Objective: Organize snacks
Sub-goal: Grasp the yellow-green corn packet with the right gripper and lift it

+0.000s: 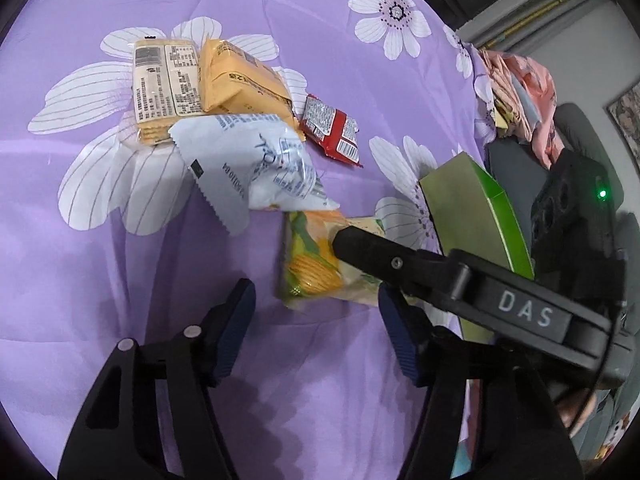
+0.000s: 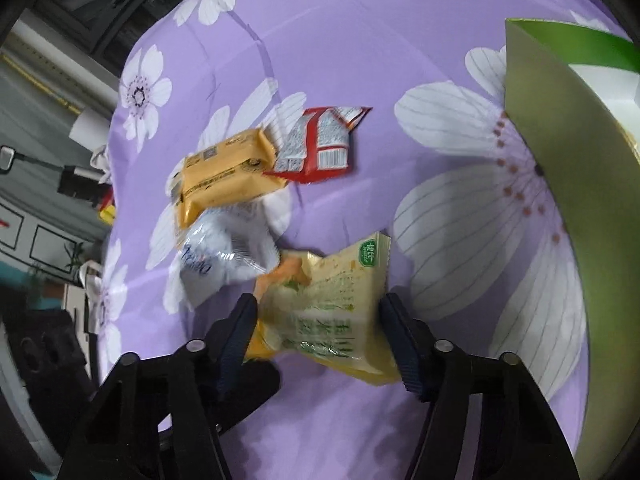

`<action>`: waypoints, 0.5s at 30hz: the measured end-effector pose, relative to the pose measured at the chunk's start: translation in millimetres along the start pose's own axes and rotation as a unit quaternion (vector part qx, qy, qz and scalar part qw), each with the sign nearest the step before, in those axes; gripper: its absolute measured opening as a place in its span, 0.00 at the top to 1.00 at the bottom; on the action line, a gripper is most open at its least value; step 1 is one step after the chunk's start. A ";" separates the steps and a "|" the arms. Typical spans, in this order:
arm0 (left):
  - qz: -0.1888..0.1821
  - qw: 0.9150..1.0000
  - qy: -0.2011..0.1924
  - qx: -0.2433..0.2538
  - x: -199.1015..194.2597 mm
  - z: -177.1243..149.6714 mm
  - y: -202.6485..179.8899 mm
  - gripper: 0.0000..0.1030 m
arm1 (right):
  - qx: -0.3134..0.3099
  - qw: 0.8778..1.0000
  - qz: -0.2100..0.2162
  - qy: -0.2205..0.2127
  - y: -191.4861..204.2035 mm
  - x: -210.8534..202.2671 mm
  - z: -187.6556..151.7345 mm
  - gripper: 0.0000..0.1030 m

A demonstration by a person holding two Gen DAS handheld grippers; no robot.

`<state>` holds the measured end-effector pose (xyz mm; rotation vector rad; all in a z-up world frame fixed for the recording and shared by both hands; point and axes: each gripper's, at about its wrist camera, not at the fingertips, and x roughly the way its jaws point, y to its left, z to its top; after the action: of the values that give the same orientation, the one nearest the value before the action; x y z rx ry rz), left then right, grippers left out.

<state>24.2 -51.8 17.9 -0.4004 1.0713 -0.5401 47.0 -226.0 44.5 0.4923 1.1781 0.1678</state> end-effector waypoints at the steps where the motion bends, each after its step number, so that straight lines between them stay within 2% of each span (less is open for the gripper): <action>1: 0.001 1.000 0.000 0.002 0.3 -0.9 0.0 0.40 | 0.004 1.000 0.006 0.004 1.1 0.4 -1.3 0.41; 4: 0.005 1.000 0.000 0.008 1.2 -0.4 0.1 0.42 | 0.006 1.000 0.021 0.013 6.8 4.0 -3.2 0.41; 9: 0.019 1.000 -0.010 0.009 -8.7 3.2 5.2 0.42 | 0.018 1.000 0.009 0.004 7.3 5.4 1.5 0.41; 11: 0.029 0.999 -0.028 0.009 -16.2 8.0 7.7 0.40 | 0.039 0.999 0.017 -0.006 0.3 1.2 3.5 0.42; 12: 0.028 0.999 -0.035 0.002 -18.6 11.1 11.4 0.36 | 0.048 0.999 0.022 -0.009 -3.4 -0.4 5.1 0.42; 14: 0.016 0.999 -0.035 -0.012 -15.9 13.4 16.8 0.28 | 0.064 0.997 0.028 -0.017 -9.4 -2.0 7.8 0.42; 15: 0.008 0.999 -0.031 -0.017 -13.2 13.4 18.9 0.28 | 0.069 0.997 0.028 -0.019 -11.9 -2.2 8.7 0.42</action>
<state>35.6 -28.1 22.5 -0.4343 1.0235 -0.4923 52.6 -239.8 43.4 0.6486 1.1436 0.1245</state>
